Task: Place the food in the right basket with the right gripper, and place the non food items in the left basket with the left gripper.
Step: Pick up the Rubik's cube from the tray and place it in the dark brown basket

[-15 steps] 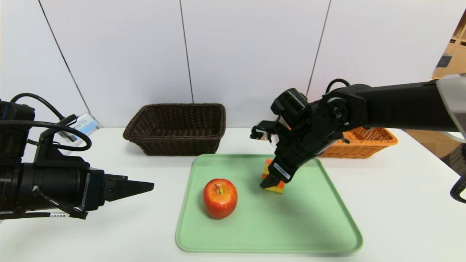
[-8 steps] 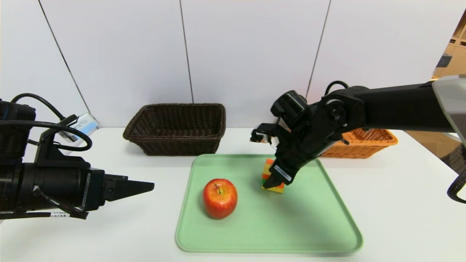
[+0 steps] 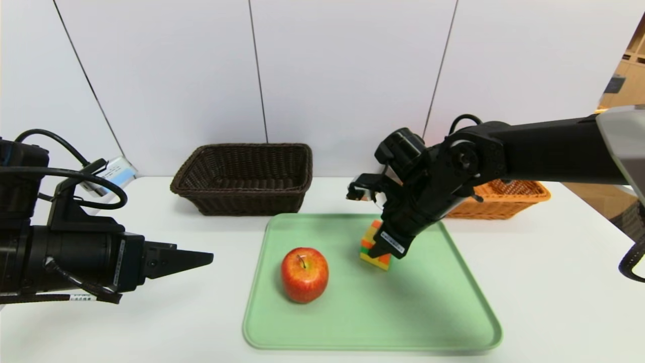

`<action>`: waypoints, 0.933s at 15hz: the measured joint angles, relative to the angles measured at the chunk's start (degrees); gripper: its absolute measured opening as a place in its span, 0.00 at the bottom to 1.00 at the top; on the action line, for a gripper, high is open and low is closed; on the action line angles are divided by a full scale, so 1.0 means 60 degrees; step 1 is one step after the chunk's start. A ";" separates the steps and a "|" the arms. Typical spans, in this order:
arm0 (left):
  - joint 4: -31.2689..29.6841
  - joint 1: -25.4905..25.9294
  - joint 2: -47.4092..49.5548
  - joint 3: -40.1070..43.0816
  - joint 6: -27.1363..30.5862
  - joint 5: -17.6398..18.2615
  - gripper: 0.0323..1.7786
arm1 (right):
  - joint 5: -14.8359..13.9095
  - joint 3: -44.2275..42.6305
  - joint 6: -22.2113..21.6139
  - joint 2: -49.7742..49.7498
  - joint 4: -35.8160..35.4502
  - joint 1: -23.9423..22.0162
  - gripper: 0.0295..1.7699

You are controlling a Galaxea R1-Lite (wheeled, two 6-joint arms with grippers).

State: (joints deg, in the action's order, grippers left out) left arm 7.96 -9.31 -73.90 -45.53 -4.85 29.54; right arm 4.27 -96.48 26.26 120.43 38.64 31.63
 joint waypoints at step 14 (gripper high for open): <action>-0.0004 0.0000 -0.0081 0.0152 -0.0081 -0.0012 0.95 | 0.0538 -0.0256 -0.1650 -0.0093 -0.5652 0.0488 0.51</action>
State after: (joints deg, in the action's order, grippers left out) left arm 7.94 -9.31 -74.39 -44.62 -5.34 29.46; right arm 7.50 -98.01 16.36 119.87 4.73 34.56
